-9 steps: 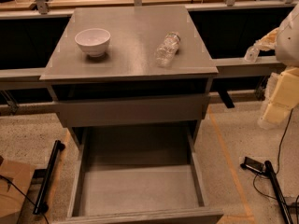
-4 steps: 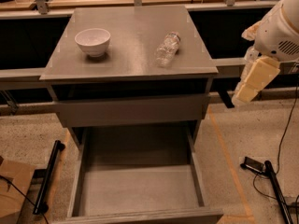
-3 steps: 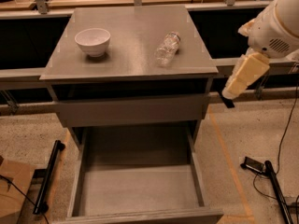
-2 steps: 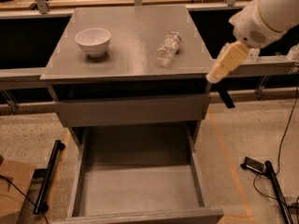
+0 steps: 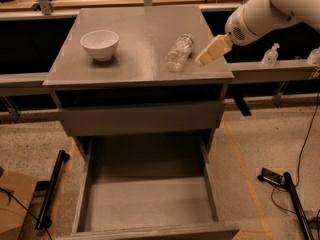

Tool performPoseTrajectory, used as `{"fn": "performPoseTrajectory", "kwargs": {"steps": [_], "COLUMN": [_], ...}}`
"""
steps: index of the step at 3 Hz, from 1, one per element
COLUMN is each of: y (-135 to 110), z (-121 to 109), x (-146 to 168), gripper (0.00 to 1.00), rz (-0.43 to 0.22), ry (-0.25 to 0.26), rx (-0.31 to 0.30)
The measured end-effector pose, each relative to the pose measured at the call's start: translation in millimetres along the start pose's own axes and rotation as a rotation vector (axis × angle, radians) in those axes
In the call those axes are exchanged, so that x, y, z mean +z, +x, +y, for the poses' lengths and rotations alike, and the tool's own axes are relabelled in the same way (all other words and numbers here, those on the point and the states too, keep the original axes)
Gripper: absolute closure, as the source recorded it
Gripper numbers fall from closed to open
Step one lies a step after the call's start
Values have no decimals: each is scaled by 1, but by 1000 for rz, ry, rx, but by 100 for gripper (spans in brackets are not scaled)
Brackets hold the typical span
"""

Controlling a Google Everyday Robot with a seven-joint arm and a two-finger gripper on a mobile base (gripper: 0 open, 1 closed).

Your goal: Place water bottle into middle drawer

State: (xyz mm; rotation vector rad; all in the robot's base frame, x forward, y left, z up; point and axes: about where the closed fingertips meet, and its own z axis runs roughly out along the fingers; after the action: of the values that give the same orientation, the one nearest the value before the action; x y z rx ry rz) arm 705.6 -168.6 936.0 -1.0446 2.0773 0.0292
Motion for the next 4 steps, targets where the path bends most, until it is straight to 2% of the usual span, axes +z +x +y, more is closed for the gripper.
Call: {"fn": "performPoseTrajectory", "kwargs": {"steps": [1,2,4], "y": [-20,-30,-59], "z": [4,16,59], "x": [38,78,130], "gripper": [0,0,0], "rz": [-33,-51,-79], "ry": [-32,-99,-240], "rx": [79,181,235]}}
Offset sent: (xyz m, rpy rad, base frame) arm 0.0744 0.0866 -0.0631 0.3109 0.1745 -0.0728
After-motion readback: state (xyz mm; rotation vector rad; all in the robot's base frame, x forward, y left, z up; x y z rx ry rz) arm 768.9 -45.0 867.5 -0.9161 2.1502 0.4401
